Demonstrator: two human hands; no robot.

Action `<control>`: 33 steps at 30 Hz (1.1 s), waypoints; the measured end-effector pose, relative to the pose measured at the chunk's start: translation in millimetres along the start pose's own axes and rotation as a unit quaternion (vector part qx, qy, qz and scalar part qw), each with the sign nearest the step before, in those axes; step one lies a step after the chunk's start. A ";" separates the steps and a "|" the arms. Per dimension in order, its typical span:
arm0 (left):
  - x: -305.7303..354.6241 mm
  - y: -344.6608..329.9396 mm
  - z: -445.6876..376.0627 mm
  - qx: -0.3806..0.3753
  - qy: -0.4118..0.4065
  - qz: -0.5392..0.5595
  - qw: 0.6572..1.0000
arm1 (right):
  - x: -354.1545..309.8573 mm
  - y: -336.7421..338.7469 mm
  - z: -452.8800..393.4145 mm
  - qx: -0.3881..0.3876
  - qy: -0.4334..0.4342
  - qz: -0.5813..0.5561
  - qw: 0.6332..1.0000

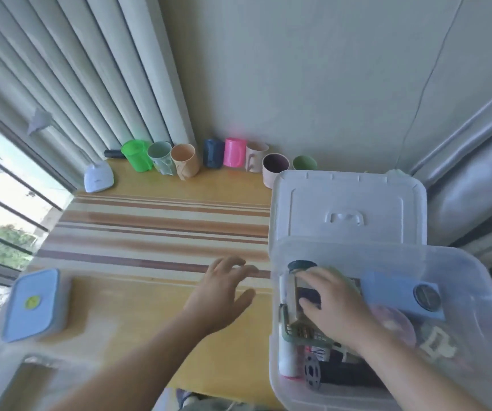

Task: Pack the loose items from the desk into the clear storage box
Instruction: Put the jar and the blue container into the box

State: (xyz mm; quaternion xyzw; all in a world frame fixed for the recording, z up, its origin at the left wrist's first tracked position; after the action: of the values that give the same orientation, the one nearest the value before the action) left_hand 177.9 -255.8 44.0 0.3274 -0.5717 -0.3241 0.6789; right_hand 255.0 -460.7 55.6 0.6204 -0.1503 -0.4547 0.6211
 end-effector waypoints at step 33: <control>-362.3 62.3 137.6 -0.086 0.096 -0.041 0.991 | -344.6 -257.8 -192.6 -0.246 0.109 0.209 0.940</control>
State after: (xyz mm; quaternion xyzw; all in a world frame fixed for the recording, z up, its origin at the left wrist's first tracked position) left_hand -3.5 64.9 -91.5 0.3206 -0.4605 -0.3663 0.7423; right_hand 115.5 -32.4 -83.9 0.4486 -0.0917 -0.2672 0.8479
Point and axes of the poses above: each hand's wrist, its own z-axis away from the middle knuckle, its own y-axis out of the back of the hand, x = y × z, the point moved 9 cm from there along -z, towards the middle knuckle, and after that the axes turned 6 degrees about z, right-handed, at the moved point
